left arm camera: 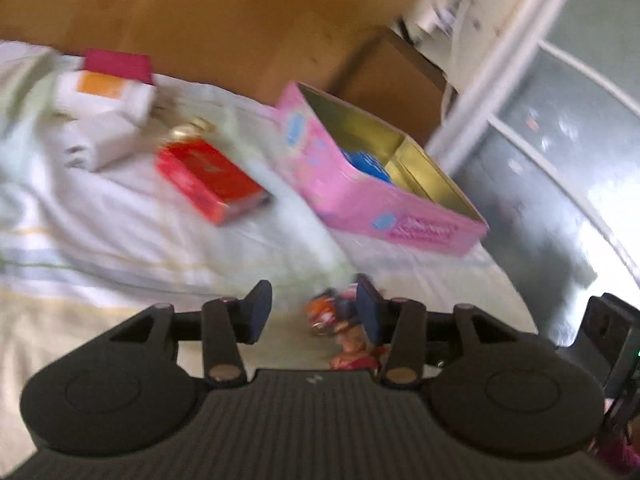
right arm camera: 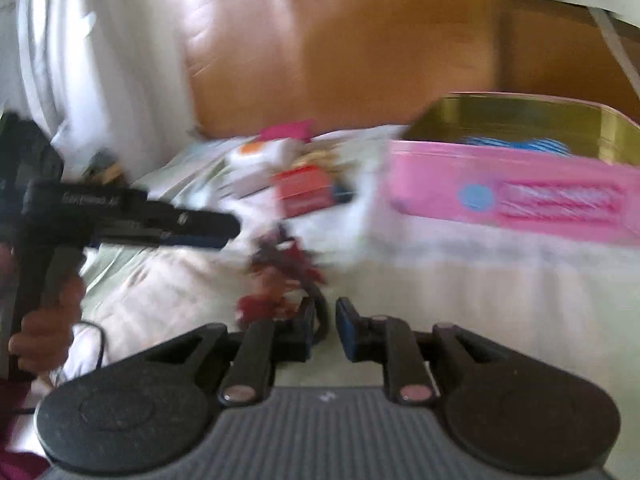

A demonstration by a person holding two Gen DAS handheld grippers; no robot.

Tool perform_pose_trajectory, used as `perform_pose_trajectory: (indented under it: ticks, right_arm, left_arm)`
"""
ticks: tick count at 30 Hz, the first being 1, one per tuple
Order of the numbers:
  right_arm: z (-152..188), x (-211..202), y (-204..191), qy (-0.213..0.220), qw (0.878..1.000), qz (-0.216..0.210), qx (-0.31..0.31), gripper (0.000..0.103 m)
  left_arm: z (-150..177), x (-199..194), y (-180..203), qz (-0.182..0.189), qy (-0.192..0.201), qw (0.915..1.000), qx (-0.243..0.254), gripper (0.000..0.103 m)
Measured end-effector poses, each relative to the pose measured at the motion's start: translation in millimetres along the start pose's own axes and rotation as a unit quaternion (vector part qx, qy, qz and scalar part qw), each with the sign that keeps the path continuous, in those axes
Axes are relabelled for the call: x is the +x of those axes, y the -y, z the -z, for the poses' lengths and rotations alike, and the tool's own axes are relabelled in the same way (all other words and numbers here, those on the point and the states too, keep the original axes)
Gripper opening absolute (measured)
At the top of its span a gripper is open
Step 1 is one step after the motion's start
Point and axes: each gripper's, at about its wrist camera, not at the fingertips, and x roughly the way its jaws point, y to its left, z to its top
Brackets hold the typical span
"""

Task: Organize rigid objects
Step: 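Carry the figurine into the pink tin and open the right gripper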

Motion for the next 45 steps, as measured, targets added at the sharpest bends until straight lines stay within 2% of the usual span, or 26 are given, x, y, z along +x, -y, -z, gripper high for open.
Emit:
perform_pose_trajectory:
  ticks: [1, 2, 4, 7, 12, 13, 15, 16, 18, 21, 25, 29, 33, 39, 42, 45]
  right_arm:
    - [1, -5, 2, 0.007, 1.000, -0.001, 0.002, 0.027]
    - [1, -7, -1, 0.012, 1.000, -0.003, -0.001, 0.038]
    - [0, -12, -9, 0.026, 0.999, -0.017, -0.012, 0.055]
    - [3, -13, -15, 0.026, 0.998, -0.051, -0.036, 0.063]
    - [9, 15, -11, -0.010, 0.998, -0.054, -0.031, 0.075]
    - [10, 22, -12, -0.018, 0.998, -0.057, -0.035, 0.075]
    - [12, 32, -15, -0.016, 0.997, -0.058, -0.052, 0.075]
    - [11, 35, -19, -0.012, 0.997, -0.048, -0.062, 0.063]
    - [8, 37, -20, -0.008, 0.997, -0.041, -0.066, 0.061]
    - [0, 26, -13, 0.031, 0.996, -0.034, -0.070, 0.060]
    - [-28, 0, 0, 0.108, 0.988, 0.007, -0.107, 0.060]
    - [-62, -3, 30, 0.143, 0.982, 0.051, -0.110, 0.061]
    - [-93, 30, 69, 0.132, 0.982, 0.093, -0.096, 0.061]
    - [-112, 75, 116, 0.082, 0.988, 0.124, -0.051, 0.062]
    - [-114, 89, 136, 0.068, 0.985, 0.160, -0.018, 0.069]
    - [-108, 82, 143, 0.071, 0.983, 0.168, 0.016, 0.069]
  left_arm:
    - [-1, 5, 5, -0.008, -0.001, 0.9999, 0.009, 0.054]
    - [-2, 8, 8, -0.018, 0.000, 0.9997, 0.016, 0.057]
    - [-4, 10, 12, -0.022, -0.006, 0.9995, 0.019, 0.059]
    - [-5, 8, 17, -0.016, -0.006, 0.9993, 0.032, 0.059]
    - [1, 20, 29, -0.031, -0.034, 0.9976, 0.051, 0.063]
    - [3, 24, 30, -0.032, -0.037, 0.9976, 0.048, 0.066]
    - [6, 35, 29, -0.024, -0.048, 0.9980, 0.034, 0.063]
    - [8, 41, 29, -0.018, -0.057, 0.9978, 0.029, 0.061]
    - [9, 41, 36, -0.025, -0.045, 0.9978, 0.041, 0.057]
    - [-4, 35, 51, -0.020, -0.025, 0.9971, 0.068, 0.057]
    - [-38, 34, 76, 0.011, 0.021, 0.9946, 0.101, 0.057]
    - [-77, 66, 104, 0.028, 0.049, 0.9894, 0.134, 0.058]
    - [-101, 119, 117, 0.033, 0.046, 0.9886, 0.140, 0.056]
    - [-118, 182, 122, -0.003, 0.015, 0.9912, 0.131, 0.056]
    - [-119, 198, 120, -0.043, 0.003, 0.9908, 0.128, 0.056]
    - [-119, 190, 114, -0.063, 0.013, 0.9910, 0.117, 0.056]
